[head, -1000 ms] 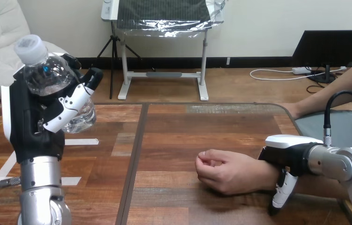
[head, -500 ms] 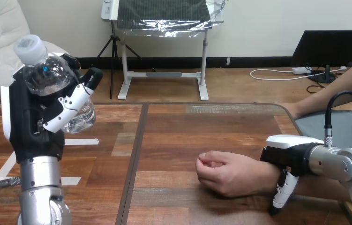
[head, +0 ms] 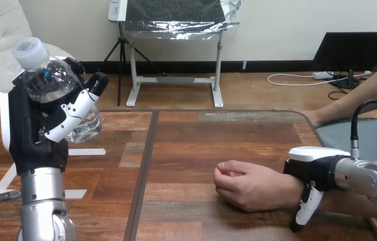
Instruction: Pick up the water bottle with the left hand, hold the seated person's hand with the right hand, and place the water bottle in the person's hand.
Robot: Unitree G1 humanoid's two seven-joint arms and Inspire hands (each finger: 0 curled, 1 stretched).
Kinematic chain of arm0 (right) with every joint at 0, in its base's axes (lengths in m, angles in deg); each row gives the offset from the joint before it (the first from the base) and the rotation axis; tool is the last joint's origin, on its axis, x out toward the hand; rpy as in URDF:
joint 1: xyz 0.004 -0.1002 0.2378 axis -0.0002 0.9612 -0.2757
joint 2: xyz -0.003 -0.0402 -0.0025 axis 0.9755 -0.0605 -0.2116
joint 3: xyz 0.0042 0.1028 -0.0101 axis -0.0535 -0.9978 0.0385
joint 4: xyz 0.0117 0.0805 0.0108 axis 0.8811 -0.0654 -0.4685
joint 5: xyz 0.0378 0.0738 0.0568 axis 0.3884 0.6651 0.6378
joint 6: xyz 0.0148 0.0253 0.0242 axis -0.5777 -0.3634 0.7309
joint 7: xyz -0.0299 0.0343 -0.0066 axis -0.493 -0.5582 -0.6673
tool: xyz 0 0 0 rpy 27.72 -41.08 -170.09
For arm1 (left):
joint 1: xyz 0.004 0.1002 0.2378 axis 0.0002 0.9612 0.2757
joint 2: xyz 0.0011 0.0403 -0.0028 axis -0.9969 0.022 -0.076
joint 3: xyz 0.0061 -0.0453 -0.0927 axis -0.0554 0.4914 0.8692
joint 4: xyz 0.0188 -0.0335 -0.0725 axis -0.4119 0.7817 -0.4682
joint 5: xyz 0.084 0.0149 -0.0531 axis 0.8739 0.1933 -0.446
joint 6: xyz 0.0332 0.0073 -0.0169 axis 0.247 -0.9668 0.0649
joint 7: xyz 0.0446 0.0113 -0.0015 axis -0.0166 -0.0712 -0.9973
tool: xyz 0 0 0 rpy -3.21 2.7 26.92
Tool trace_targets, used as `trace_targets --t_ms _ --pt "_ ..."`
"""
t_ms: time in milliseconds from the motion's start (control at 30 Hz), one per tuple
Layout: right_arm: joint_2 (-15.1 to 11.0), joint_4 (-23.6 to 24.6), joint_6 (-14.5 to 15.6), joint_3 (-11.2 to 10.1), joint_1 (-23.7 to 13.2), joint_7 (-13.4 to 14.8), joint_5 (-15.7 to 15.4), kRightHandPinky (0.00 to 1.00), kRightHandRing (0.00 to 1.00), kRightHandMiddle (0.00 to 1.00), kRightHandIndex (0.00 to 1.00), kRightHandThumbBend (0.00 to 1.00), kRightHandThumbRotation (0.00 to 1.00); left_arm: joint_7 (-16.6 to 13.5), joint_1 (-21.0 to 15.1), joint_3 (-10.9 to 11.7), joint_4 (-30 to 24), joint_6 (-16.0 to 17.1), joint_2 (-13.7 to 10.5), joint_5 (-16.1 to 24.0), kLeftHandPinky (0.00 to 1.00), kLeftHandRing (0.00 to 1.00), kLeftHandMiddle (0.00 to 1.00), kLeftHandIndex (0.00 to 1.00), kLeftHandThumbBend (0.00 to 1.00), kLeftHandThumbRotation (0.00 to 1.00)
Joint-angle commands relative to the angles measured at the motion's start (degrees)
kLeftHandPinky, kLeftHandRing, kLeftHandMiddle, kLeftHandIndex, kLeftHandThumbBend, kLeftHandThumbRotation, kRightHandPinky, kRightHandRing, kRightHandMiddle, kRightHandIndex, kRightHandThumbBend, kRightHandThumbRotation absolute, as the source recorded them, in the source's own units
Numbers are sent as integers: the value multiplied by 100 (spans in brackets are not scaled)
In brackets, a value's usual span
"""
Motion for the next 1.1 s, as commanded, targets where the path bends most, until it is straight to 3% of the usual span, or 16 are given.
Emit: trace_targets --t_ms 0,367,767,1067 --pt "-224 -90 -36 -67 -10 157 -57 14 21 29 32 84 0 16 -330 -23 -214 98 25 -14 23 27 33 40 56 0" --pt "-272 -72 -231 -239 -4 369 129 9 15 23 26 85 0 -8 -339 -18 -168 121 39 41 23 28 33 41 57 0" --pt "-323 58 -153 -437 -57 365 404 8 14 22 26 85 2 71 -366 -64 -55 131 107 -61 23 27 33 41 57 0" --pt "-367 214 -62 -625 -101 345 633 11 18 27 30 86 2 20 -351 -190 2 177 161 277 22 26 32 40 57 0"
